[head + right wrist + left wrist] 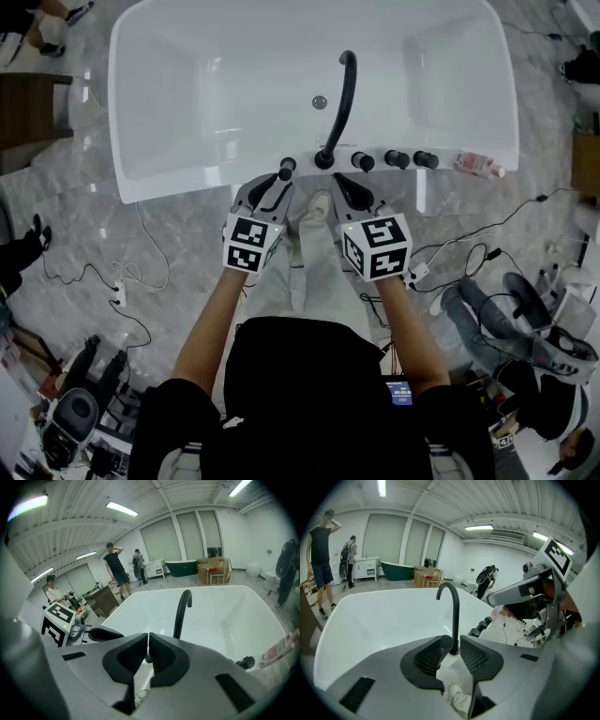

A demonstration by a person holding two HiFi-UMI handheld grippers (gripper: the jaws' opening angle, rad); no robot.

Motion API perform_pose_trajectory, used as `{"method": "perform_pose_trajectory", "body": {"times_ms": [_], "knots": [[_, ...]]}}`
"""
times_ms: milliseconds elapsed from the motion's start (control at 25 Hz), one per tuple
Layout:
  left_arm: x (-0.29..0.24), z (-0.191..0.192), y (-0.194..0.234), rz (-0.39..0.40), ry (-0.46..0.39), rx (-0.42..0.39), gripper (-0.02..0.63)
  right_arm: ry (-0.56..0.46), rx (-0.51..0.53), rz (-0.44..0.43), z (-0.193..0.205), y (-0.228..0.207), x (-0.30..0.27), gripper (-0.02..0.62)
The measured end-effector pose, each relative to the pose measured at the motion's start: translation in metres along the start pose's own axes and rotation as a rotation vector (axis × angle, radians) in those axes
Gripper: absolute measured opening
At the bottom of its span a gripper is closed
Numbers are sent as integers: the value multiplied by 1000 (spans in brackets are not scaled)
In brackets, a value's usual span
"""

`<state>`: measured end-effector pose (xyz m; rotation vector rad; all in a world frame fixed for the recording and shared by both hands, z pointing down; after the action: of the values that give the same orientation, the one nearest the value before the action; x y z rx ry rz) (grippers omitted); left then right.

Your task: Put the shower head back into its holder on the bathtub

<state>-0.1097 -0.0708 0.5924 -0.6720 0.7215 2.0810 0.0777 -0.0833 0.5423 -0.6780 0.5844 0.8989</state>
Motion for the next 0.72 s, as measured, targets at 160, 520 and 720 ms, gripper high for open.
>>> {"method": "perform_pose_trajectory", "body": {"times_ms": [160,520,720], "knots": [[26,-14,-7,-2,-49,-10,92,-44,33,13,-17,5,21,25],[92,-70,-30,2,-187,-44,25,-150,134,35,-51,29,79,25],[121,-103,-42,-2,-266,-96,15,-244,166,18,-76,39,110,24]]}}
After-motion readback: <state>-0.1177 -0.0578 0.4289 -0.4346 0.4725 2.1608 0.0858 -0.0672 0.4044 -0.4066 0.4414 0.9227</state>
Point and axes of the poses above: the fingertips, and each gripper's own axes: x backward along the fingers, y to its left, z out of its underside, the point moved 9 cm from there along x, backward along the fingers, and after that the axes turned 1 degree about y, right-handed, at the moved point
